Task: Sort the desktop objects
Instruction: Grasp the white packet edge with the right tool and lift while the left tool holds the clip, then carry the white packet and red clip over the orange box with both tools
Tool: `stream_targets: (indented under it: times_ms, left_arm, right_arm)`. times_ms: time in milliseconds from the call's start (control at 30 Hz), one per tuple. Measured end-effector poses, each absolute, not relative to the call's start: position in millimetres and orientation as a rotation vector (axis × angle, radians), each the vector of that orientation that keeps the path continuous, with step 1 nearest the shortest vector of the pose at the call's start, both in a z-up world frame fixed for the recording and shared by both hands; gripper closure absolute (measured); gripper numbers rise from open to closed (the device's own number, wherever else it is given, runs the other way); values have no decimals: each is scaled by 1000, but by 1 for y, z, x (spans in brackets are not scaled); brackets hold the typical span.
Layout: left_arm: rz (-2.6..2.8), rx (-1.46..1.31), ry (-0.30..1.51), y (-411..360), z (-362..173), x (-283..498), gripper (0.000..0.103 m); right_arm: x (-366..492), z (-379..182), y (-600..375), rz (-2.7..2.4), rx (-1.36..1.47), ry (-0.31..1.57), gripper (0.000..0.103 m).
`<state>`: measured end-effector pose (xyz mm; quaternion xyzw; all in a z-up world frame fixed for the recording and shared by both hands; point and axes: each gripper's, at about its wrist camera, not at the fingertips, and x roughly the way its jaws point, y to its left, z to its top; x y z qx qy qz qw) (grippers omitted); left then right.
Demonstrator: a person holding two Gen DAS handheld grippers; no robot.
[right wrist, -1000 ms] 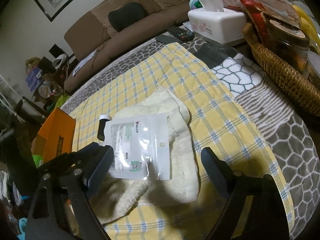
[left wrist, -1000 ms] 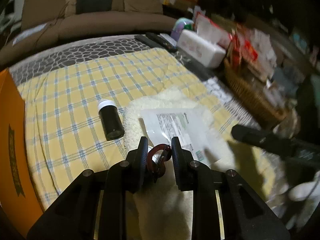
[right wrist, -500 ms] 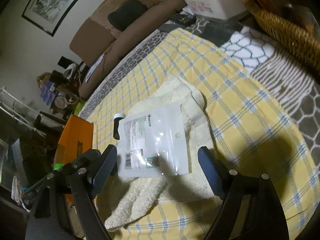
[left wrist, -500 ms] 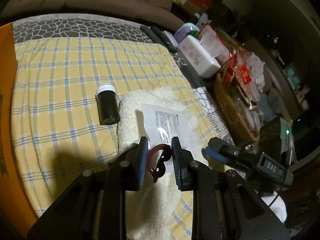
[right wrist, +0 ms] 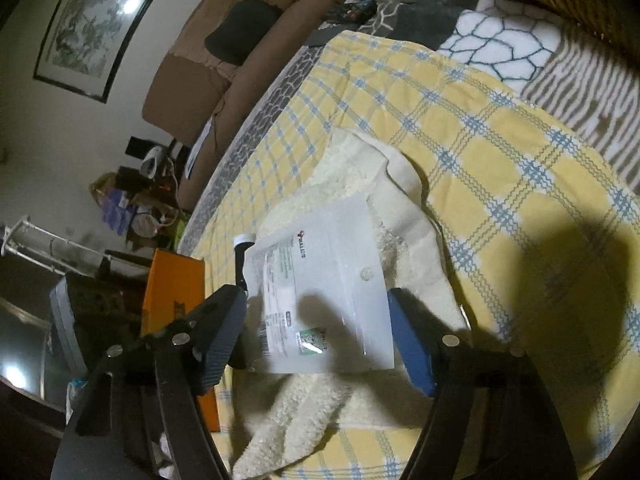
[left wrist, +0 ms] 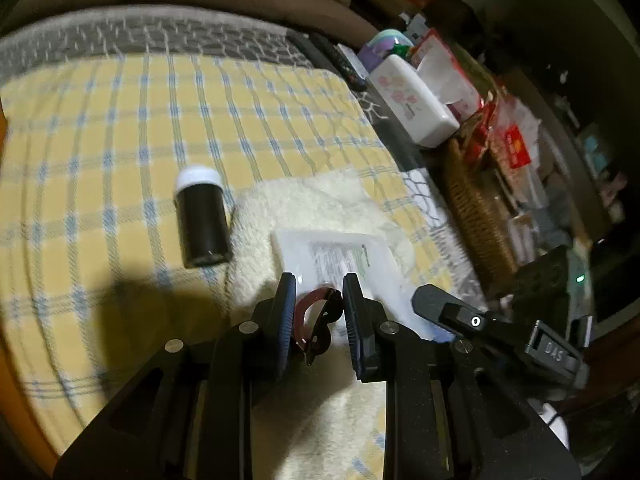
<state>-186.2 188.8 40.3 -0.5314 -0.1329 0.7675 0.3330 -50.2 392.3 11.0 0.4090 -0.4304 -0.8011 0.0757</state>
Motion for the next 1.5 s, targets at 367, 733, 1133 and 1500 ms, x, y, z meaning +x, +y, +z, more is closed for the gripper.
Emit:
stream_targets:
  times_ms: [367, 733, 1133, 1500]
  left_arm:
    - [1965, -1405, -408, 185, 35, -183, 81]
    - [1944, -1398, -436, 192, 38, -177, 81]
    - [1940, -1291, -497, 181, 90, -175, 81]
    - [2000, -1249, -554, 111, 127, -162, 81]
  right_arm:
    - [-41, 8, 392, -2239, 1097, -1433, 58]
    - [-43, -7, 381, -2181, 1150, -1463, 84]
    - [-38, 32, 383, -2139, 935, -1516, 88]
    - [-51, 69, 333, -2046, 865, -1463, 87]
